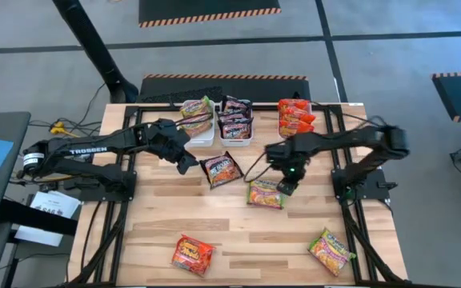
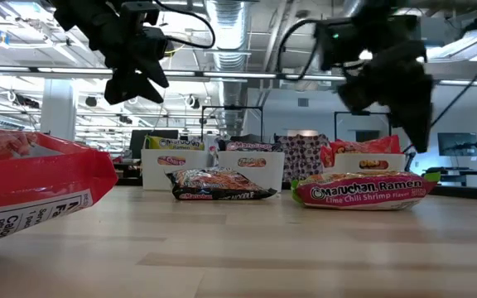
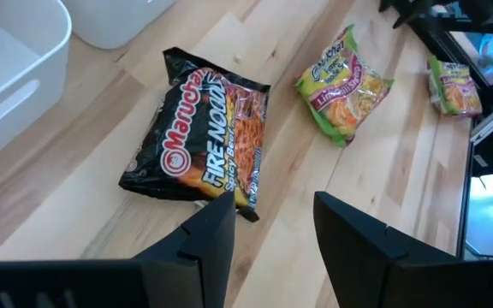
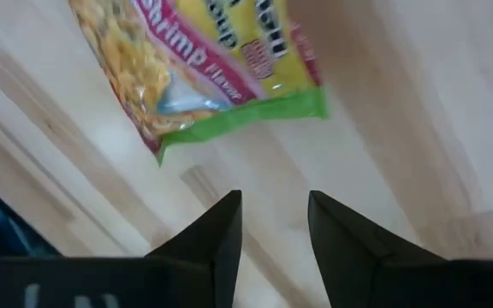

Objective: Sort Maruchan noodles
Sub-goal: Put the green noodle pack into the left white bin

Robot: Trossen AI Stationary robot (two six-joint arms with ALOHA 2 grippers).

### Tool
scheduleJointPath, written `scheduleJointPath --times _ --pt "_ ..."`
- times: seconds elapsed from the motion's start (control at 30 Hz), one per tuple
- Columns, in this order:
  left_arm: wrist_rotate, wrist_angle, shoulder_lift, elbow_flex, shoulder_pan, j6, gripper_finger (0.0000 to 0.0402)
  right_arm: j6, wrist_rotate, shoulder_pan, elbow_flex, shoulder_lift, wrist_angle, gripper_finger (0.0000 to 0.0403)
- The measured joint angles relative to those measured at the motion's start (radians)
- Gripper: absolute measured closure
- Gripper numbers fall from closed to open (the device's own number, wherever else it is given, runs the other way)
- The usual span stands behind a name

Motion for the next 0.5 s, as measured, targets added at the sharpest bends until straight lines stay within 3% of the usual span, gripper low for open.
scheduleJointPath --times 0.27,0.37,0.5 --pt "-0.034 0.008 0.0 0.0 0.0 0.019 0.0255 0.167 0.001 -0.016 -0.238 -0.288 0.417 0.025" --pt "-0.035 0.016 0.0 0.0 0.0 0.022 0.0255 0.173 0.004 -0.035 -0.276 -0.292 0.547 0.0247" --pt "-0.035 0.016 0.0 0.0 0.0 0.022 0.0255 0.124 0.003 -0.058 -0.274 -0.232 0.581 0.0235"
